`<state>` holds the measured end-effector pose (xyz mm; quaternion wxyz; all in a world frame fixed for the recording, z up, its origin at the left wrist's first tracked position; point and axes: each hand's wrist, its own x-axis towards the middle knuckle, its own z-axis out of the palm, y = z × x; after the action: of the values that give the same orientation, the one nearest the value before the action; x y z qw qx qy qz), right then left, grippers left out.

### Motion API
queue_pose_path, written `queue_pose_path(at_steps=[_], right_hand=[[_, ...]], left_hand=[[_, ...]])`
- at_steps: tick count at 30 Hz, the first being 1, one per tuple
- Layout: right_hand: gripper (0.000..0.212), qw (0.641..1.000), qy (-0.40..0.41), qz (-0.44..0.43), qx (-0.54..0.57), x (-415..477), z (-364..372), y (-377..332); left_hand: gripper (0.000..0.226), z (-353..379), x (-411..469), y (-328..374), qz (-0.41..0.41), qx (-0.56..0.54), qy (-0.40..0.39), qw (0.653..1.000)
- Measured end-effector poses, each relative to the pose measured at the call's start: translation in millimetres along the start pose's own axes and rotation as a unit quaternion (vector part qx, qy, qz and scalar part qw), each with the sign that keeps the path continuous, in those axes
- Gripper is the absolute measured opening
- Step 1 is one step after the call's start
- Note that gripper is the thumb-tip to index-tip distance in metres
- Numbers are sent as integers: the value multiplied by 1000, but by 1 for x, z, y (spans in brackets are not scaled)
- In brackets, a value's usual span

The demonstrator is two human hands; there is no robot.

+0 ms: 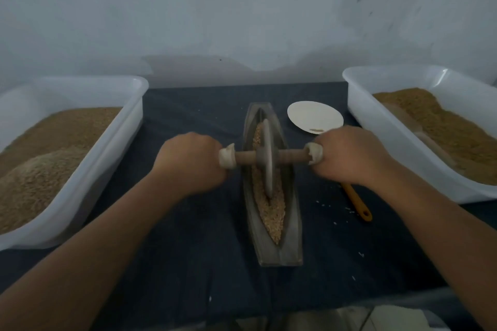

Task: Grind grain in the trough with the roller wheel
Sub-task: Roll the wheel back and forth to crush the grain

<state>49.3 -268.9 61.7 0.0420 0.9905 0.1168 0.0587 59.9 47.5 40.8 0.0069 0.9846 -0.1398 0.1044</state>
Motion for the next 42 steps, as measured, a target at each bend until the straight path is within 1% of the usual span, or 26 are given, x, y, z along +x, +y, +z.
queue_pose_path(at_steps=[2, 3, 4, 6, 8, 10, 11, 13, 15, 17, 19, 21, 23, 26, 29, 30, 31, 33, 34, 36, 38, 40, 42], right_hand=[[29, 996, 80, 25, -28, 31, 2, -3], [30, 994, 102, 31, -41, 43, 0, -4], [32, 993, 107, 31, -48, 50, -3, -6], [35, 994, 101, 26, -44, 52, -7, -6], [31, 997, 68, 20, -22, 34, -7, -3], [28, 1000, 5, 5, -3, 1, -2, 1], [31, 1000, -13, 0, 13, -16, 0, 2], [35, 999, 8, -3, 42, -37, 5, 4], [34, 999, 28, 6, 35, -29, 10, 5], [32, 998, 35, 32, 30, 0, 12, 3], [33, 996, 54, 58, 30, 35, 13, 3], [32, 995, 63, 73, 10, 58, 11, 6], [29, 996, 45, 72, 5, 61, 9, 6], [29, 998, 3, 47, 33, 25, 7, 5], [35, 999, 7, -9, 37, -24, 6, 6], [36, 999, 9, -21, 40, -29, 6, 6], [37, 999, 8, -24, 35, -28, 6, 6], [39, 1000, -14, 3, 24, -11, 6, 1], [37, 999, -12, 25, 22, 4, 7, -1], [33, 997, 26, 68, 30, 29, 10, -2], [32, 994, 51, 91, 31, 47, 12, -1], [33, 994, 36, 94, 30, 51, 8, -2], [32, 995, -7, 84, 45, 39, 3, -3]], left_hand=[[33, 1, 35, 0, -44, -10, -19, 999], [34, 2, 48, -1, -63, -24, -25, 997], [34, 2, 55, -1, -74, -35, -28, 996], [35, 2, 51, 1, -73, -36, -31, 996], [36, 2, 28, 1, -46, -20, -22, 998], [37, 2, -4, 0, 5, 16, 31, 999], [38, 1, -19, -1, 32, 33, 60, 997], [41, 0, -33, -2, 62, 41, 97, 993], [39, 5, -24, -4, 50, 34, 72, 996], [35, 5, 9, -1, 15, 43, 33, 998], [31, 0, 48, 1, -13, 47, 28, 998], [33, -7, 72, 4, -23, 42, 20, 999], [31, -13, 70, 8, -24, 35, 2, 999], [28, -11, 28, 5, 0, 39, -6, 999], [33, -7, -30, 2, 57, 54, 56, 995], [36, -7, -38, 0, 63, 50, 73, 994], [38, -5, -38, -2, 62, 45, 72, 995], [37, -3, -18, 0, 33, 40, 27, 998], [35, -4, 0, 2, 15, 47, 11, 999], [33, -7, 40, 5, -14, 59, 12, 998], [35, -13, 66, 7, -25, 54, 11, 998], [36, -19, 70, 11, -21, 51, 3, 998], [32, -22, 53, 12, -13, 49, -2, 999]])
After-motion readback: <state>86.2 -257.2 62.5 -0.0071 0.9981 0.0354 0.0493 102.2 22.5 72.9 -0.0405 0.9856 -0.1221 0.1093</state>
